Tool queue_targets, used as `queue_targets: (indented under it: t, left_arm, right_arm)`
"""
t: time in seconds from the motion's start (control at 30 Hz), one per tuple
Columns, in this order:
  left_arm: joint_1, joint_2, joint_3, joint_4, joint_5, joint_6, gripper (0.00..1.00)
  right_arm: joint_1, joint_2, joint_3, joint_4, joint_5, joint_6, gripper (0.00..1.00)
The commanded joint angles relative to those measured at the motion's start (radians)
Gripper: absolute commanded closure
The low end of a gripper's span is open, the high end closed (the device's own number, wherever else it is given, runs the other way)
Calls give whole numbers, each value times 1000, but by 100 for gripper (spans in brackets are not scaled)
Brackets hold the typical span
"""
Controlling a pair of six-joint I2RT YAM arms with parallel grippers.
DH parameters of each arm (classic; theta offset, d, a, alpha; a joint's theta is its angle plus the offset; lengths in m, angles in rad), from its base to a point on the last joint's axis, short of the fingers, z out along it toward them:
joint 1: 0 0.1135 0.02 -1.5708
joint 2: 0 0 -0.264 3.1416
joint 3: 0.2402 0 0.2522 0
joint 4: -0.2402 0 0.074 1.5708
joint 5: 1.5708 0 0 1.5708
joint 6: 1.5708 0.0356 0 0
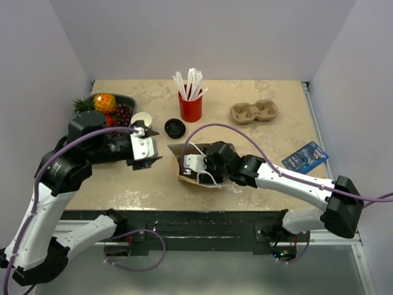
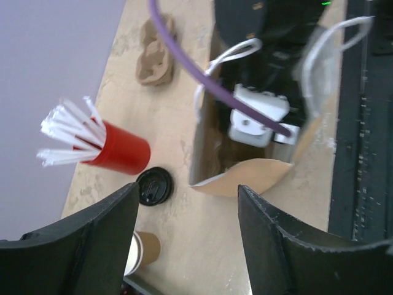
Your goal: Pack the takeout coffee
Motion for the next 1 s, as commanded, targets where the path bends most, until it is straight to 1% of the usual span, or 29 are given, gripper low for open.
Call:
queue_targets:
  t: [0.0,0.03,0.07,0.1,0.17,0.2,0.27,0.3,0.37,0.5,0.6,0.73,0.8,0.9,0.97]
  left_arm:
    - [1,24,12,-239,233,116,33]
    - [2,26,-8,-234,275,126,33]
    - [1,22,-29,-195,286,132,34]
    - [-1,24,-62,-173,295,144,37]
    - [-10,41,-77,-130,301,187,40]
    - [-11,64,-82,-127,303,207,43]
    - [-31,94,-89,-119,304,254,46]
    - [-42,102,-97,-113,301,267,50]
    - [-71,104,-109,-84,284,265,53]
    - [-137,58,-204,26,228,187,57]
    - [-186,36,-241,80,183,121,57]
    - [-223,24,-273,131,148,74,51]
    - [-232,27,-298,155,117,61,49]
    - [-266,38,-326,165,48,81,50]
    - [-288,35,-341,197,-8,69,50]
  right_arm:
    - [-14,-10,12,-86,-36,28,66]
    - [-14,-9,12,-86,-40,30,66]
    - [-14,-7,9,-87,-41,36,66]
    - [-14,-4,9,-86,-39,39,66]
    - [-14,4,12,-87,-36,47,66]
    - [-14,5,13,-86,-36,48,66]
    - [-15,4,15,-86,-44,50,67]
    - [-15,4,16,-87,-48,50,67]
    - [-15,7,19,-89,-47,56,67]
    - [-15,24,29,-93,-47,70,67]
    - [-18,36,42,-102,-56,90,68]
    - [-17,40,52,-104,-60,97,68]
    - [-20,44,56,-107,-60,97,68]
    - [-18,47,62,-107,-65,99,69]
    - [-18,51,67,-107,-64,102,69]
